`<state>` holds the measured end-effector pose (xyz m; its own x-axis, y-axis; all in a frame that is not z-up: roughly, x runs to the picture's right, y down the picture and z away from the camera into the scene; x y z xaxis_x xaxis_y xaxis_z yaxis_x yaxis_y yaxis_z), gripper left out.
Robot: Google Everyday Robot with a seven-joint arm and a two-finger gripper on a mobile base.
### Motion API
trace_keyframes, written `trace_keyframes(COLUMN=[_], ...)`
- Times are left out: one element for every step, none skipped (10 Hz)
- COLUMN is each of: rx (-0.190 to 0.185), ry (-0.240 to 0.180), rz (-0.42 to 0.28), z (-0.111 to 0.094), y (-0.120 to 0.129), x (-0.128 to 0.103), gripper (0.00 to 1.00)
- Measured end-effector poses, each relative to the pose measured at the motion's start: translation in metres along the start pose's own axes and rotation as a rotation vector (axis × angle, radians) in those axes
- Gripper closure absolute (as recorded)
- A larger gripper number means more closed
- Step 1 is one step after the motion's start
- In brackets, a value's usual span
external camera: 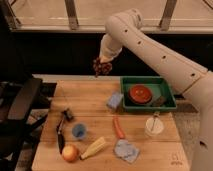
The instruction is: Place grapes in tray
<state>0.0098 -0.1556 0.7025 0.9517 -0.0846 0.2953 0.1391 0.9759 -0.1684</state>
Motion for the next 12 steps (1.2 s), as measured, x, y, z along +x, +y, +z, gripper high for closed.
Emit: trace_keyframes(rx=[0.016,0.033,0.041,0.051,0.058,0.067,0.08,0.093,0.097,0.098,0.1,0.1], ry=[0.029,0.067,0.091,0.13,0.156,0.185,0.207,0.227,0.238,0.241,0.239,0.236], rz=[0.02,0.052,0.074,0.111,0.133,0.153,0.162,0.158,0.14,0.128,0.117,0.111], z=[-0.006,-0.014,-0.019,-0.028,-0.032,-0.037,-0.038,-0.036,-0.029,-0.02,-0.007,0.006], y=[-0.001,0.0,0.002,0.007,0.011,0.014,0.017,0.019,0.018,0.018,0.019,0.022], x=[0.013,0.037,0.056,0.087,0.106,0.128,0.143,0.157,0.164,0.167,0.17,0.176], gripper=[1.0,1.0,1.0,1.0,1.0,1.0,1.0,1.0,1.0,1.0,1.0,1.0])
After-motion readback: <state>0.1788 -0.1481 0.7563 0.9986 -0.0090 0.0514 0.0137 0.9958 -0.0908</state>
